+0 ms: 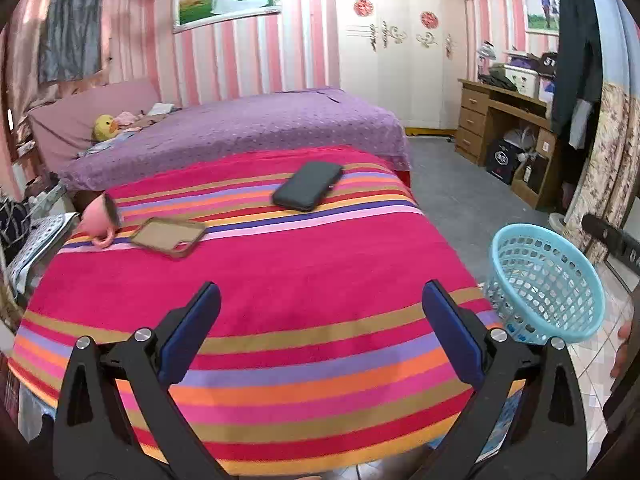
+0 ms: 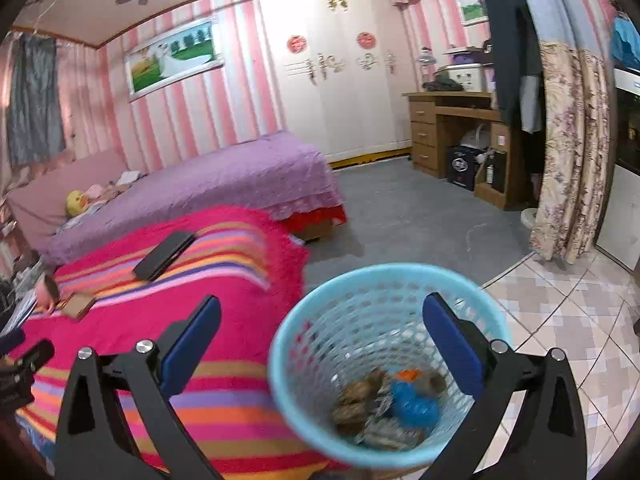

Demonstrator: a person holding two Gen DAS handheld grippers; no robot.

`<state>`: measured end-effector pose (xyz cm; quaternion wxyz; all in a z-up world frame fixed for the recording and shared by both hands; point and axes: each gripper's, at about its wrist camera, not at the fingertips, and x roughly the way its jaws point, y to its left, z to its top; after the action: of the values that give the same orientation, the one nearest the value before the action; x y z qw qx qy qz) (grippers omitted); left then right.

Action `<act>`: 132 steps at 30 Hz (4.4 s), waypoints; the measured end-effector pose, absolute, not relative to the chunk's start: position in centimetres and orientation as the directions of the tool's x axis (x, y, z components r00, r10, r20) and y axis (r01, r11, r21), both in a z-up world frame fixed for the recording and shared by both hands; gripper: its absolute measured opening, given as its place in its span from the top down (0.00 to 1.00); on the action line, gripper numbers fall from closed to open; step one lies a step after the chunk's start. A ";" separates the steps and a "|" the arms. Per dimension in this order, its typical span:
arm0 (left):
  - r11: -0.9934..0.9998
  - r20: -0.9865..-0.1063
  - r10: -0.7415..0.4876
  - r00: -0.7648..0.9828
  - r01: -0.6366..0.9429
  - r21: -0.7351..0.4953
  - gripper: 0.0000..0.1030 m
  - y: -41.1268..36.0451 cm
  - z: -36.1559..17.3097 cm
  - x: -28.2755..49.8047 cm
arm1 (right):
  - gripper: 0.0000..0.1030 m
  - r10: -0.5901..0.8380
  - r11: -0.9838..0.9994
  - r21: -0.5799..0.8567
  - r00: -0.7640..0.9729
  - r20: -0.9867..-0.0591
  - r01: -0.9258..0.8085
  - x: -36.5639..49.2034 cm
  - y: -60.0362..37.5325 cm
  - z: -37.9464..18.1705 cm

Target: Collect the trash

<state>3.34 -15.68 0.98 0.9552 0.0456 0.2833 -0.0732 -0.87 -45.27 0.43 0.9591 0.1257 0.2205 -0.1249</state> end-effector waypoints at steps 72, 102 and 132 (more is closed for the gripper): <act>0.994 -0.373 -0.098 0.923 0.108 0.007 0.05 -8.5 0.3 -1.4 | 0.04 -0.211 0.978 -0.072 0.907 -0.364 0.198 -5.4 -31.3 0.8; 0.994 -0.361 -0.089 0.928 0.107 0.031 0.05 -8.2 0.6 -1.5 | 0.04 -0.216 0.976 -0.072 0.912 -0.349 0.204 -5.6 -31.7 1.5; 0.994 -0.355 -0.079 0.931 0.100 0.042 0.05 -7.8 0.7 -1.7 | 0.05 -0.218 0.976 -0.074 0.912 -0.347 0.205 -5.6 -31.6 1.4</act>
<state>-1.65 -7.80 0.68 0.9823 0.0295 0.1795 -0.0456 -5.62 -31.58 1.39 0.9776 -0.0182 0.1797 -0.1079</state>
